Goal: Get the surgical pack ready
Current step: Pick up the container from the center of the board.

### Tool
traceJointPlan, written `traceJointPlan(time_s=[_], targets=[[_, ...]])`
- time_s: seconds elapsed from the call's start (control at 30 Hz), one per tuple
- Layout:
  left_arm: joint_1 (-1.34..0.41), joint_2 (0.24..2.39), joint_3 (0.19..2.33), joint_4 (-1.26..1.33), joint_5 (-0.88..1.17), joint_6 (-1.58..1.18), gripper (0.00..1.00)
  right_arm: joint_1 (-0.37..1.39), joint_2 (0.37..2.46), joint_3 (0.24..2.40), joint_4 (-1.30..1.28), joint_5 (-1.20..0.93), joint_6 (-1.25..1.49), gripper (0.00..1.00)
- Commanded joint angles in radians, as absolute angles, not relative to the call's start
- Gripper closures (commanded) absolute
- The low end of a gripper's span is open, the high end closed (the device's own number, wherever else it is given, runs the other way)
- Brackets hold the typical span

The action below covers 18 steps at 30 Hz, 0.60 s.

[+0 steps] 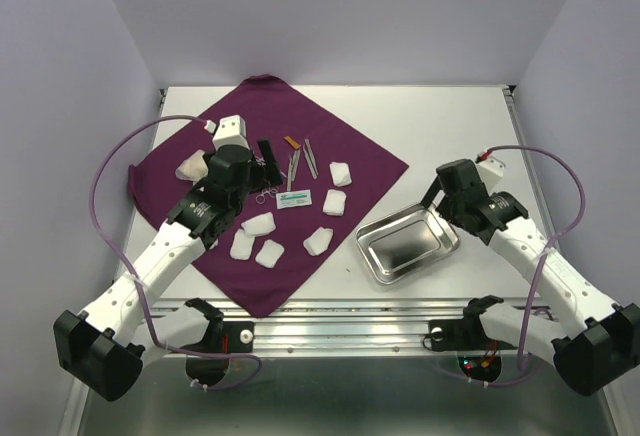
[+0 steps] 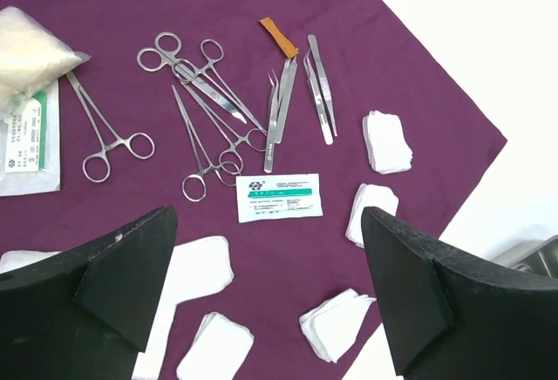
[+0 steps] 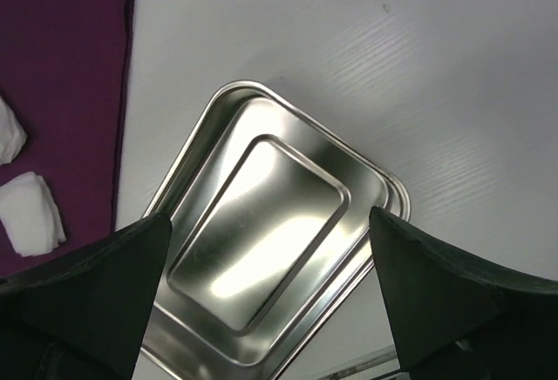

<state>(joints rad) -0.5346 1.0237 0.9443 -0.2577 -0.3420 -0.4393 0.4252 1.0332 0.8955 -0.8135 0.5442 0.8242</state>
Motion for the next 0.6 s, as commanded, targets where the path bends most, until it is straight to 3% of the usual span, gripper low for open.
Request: traceJointPlan(time_s=[0.0, 0.23, 0.43, 0.57], targets=[[-0.526, 0.989, 0.917, -0.203, -0.334, -0.457, 0.01, 0.426, 1.062, 0.911, -0.916, 0.376, 0.963, 0.0], [-0.526, 1.017, 0.922, -0.228, -0.321, -0.443, 0.01, 0.44, 0.917, 0.711, -0.919, 0.319, 1.127, 0.05], [-0.526, 1.035, 0.928, -0.233, -0.307, -0.433, 0.01, 0.449, 0.873, 0.64, -0.884, 0.272, 1.154, 0.19], [-0.526, 1.04, 0.928, -0.226, -0.29, -0.436, 0.01, 0.449, 0.891, 0.608, -0.845, 0.242, 1.16, 0.23]])
